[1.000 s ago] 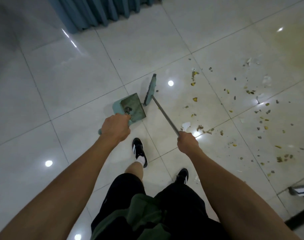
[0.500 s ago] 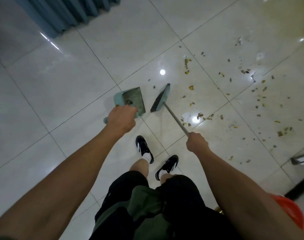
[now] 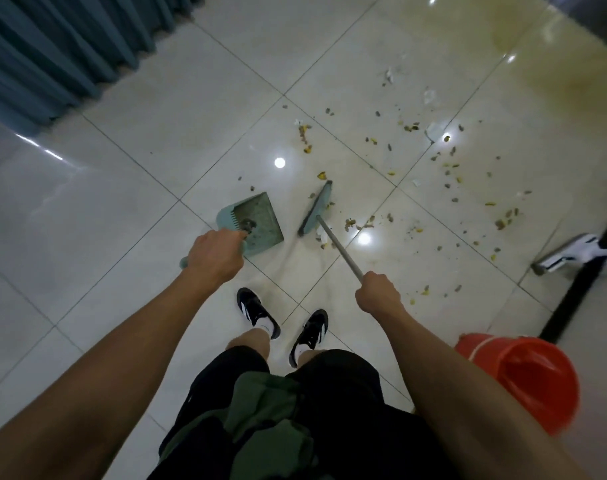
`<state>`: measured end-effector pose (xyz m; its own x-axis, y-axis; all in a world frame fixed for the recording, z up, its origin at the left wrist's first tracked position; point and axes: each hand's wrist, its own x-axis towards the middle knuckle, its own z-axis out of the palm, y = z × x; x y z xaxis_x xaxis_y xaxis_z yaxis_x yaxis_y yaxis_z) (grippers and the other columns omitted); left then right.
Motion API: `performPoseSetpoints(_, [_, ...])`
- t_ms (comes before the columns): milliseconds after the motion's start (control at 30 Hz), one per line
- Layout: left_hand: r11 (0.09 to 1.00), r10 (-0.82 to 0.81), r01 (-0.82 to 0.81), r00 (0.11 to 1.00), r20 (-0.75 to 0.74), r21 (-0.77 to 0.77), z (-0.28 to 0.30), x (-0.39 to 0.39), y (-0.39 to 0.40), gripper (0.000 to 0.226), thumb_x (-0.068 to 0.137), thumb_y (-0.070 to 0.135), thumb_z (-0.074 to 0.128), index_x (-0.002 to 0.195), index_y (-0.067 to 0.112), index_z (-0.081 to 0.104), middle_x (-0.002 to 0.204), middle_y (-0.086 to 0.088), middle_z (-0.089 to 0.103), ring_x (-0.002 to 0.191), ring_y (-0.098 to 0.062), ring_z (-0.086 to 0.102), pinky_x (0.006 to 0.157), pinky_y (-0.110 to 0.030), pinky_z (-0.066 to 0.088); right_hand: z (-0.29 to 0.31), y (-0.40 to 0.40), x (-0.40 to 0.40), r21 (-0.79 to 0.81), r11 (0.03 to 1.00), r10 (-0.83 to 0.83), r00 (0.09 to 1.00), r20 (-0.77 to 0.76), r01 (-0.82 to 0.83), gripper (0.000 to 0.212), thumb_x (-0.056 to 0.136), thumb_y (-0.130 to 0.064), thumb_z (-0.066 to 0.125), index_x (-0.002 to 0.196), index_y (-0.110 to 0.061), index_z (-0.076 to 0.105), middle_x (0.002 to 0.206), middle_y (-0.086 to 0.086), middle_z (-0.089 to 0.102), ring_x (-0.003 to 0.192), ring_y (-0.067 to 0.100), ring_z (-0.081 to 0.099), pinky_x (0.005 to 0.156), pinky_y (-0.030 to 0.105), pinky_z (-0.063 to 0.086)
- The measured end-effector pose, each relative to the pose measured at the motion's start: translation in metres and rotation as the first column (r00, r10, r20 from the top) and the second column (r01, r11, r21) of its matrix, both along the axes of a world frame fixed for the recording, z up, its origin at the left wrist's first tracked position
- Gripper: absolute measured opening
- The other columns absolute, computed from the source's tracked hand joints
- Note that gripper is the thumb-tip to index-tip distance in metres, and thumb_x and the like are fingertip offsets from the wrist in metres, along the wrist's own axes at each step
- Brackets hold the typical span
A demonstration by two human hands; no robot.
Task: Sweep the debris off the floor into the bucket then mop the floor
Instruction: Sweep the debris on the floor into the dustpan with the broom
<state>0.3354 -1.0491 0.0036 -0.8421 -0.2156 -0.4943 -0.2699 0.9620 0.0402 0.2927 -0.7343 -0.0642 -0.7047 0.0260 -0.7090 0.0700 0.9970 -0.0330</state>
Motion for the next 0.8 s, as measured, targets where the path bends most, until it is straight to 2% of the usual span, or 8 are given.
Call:
performPoseSetpoints(200, [0.999, -0.019, 0.018, 0.999, -0.036, -0.036, 0.011, -0.019, -0.017, 0.022, 0.088, 0.017, 0.059, 0.109, 0.02, 0.066, 0.094, -0.006, 0.068, 0.071, -0.024, 0.061, 0.064, -0.033, 0.053, 0.005, -0.012, -0.004, -0.047, 0.997, 0.054, 0.999, -0.005, -0.054, 0.033, 0.092, -0.017, 0.05, 0.124, -0.01, 0.058, 0.091, 0.002, 0.055, 0.073, 0.021, 0.056, 0.058, 0.029, 0.044])
performPoseSetpoints(333, [0.999, 0.032, -0.034, 0.998, -0.053, -0.036, 0.01, -0.024, -0.058, 0.026, 0.088, 0.018, 0.061, 0.113, 0.02, 0.066, 0.096, -0.007, 0.069, 0.068, -0.023, 0.059, 0.062, -0.032, 0.051, 0.004, -0.051, -0.029, -0.056, 0.993, 0.102, 0.995, -0.01, -0.102, 0.032, 0.093, -0.015, 0.048, 0.123, -0.011, 0.058, 0.093, 0.003, 0.057, 0.075, 0.022, 0.057, 0.059, 0.03, 0.045])
performPoseSetpoints(433, [0.997, 0.072, -0.074, 0.996, -0.059, -0.028, 0.005, -0.025, -0.106, 0.03, 0.087, 0.019, 0.063, 0.117, 0.021, 0.066, 0.096, -0.009, 0.068, 0.069, -0.024, 0.055, 0.061, -0.031, 0.047, -0.002, -0.098, -0.045, -0.08, 0.987, 0.139, 0.99, -0.014, -0.139, 0.028, 0.093, -0.015, 0.048, 0.119, -0.01, 0.059, 0.103, 0.008, 0.063, 0.085, 0.026, 0.063, 0.067, 0.033, 0.051])
performPoseSetpoints(533, [0.995, 0.096, -0.096, 0.995, -0.042, -0.019, -0.001, -0.035, -0.163, 0.029, 0.087, 0.02, 0.062, 0.116, 0.021, 0.066, 0.095, -0.009, 0.067, 0.069, -0.024, 0.055, 0.061, -0.031, 0.046, -0.011, -0.158, -0.062, -0.118, 0.979, 0.165, 0.986, -0.007, -0.165, 0.026, 0.095, -0.015, 0.047, 0.119, -0.01, 0.058, 0.107, 0.01, 0.065, 0.093, 0.028, 0.064, 0.068, 0.031, 0.045])
performPoseSetpoints(700, [0.978, 0.21, -0.21, 0.976, -0.053, 0.001, -0.007, -0.052, -0.262, 0.031, 0.088, 0.025, 0.063, 0.118, 0.026, 0.067, 0.096, -0.009, 0.066, 0.069, -0.022, 0.052, 0.06, -0.03, 0.04, -0.019, -0.259, -0.096, -0.128, 0.957, 0.258, 0.966, -0.026, -0.26, 0.024, 0.099, -0.018, 0.047, 0.12, -0.01, 0.057, 0.107, 0.011, 0.065, 0.092, 0.028, 0.066, 0.065, 0.031, 0.045])
performPoseSetpoints(800, [0.975, 0.22, -0.22, 0.975, -0.039, -0.003, -0.012, -0.063, -0.299, 0.026, 0.087, 0.023, 0.06, 0.111, 0.024, 0.069, 0.094, -0.009, 0.066, 0.07, -0.026, 0.053, 0.063, -0.03, 0.04, -0.019, -0.309, -0.121, -0.104, 0.949, 0.298, 0.954, -0.014, -0.298, 0.027, 0.098, -0.019, 0.048, 0.122, -0.012, 0.058, 0.105, 0.007, 0.064, 0.086, 0.025, 0.064, 0.064, 0.032, 0.045])
